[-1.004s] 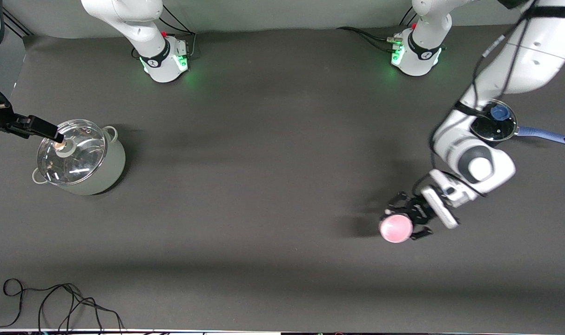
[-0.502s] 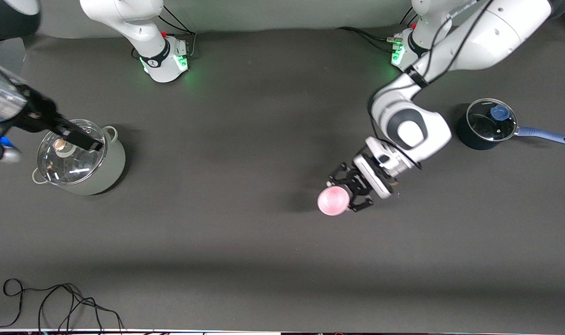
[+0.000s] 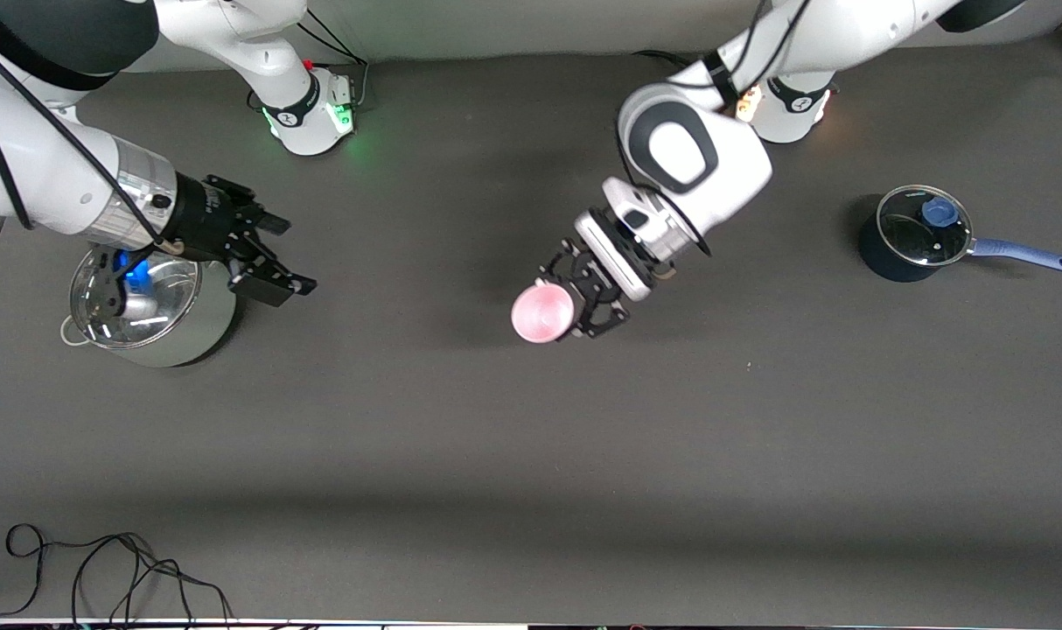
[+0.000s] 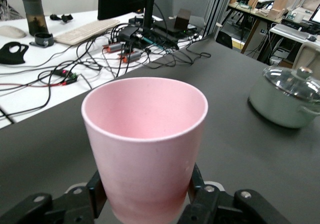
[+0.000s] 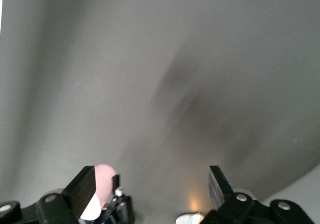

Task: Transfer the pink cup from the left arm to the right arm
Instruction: 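Carry the cup with the left gripper while the right gripper approaches, then close the right gripper on the pink cup beside the left gripper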

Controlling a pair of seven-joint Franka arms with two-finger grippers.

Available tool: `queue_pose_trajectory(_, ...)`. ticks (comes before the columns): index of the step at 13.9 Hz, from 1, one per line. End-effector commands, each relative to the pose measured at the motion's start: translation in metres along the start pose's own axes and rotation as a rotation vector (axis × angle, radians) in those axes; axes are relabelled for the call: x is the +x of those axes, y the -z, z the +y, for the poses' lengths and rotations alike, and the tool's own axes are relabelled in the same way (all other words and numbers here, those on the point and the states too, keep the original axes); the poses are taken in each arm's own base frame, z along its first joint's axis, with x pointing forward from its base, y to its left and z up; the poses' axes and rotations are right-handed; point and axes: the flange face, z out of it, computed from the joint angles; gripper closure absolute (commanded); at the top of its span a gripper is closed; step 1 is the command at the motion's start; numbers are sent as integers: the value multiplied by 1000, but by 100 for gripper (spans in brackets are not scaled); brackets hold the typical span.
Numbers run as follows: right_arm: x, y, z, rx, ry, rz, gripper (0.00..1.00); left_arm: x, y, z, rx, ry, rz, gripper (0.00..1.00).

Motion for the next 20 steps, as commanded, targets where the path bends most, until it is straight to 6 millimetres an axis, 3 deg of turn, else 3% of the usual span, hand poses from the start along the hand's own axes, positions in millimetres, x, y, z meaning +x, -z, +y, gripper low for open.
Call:
queue_pose_trajectory(1, -48, -19, -17, -32, 26, -25, 0, 25, 10, 45, 18, -14, 17, 50)
queue_pose_trajectory(3, -84, -39, -25, -33, 12, -16, 0, 35, 14, 70, 16, -31, 28, 50)
queue_pose_trajectory(6, -113, -65, -31, -59, -8, -20, 0, 46, 16, 89, 25, -34, 39, 50)
queue_pose_trajectory(10, -142, -92, -32, -94, 36, -19, 0, 48, 18, 90, 38, -26, 39, 50)
queue_pose_trajectory(12, -173, -116, -29, -130, 86, -4, 0, 50, 19, 90, 39, -25, 42, 50)
queue_pose_trajectory(15, -179, -139, -31, -161, 106, 52, 1, 52, 19, 90, 39, -23, 47, 50)
queue_pose_trajectory(16, -178, -140, -32, -163, 106, 55, 7, 51, 19, 89, 41, -21, 46, 50)
queue_pose_trajectory(20, -173, -126, -35, -135, 97, 53, 10, 52, 19, 86, 44, -19, 48, 50)
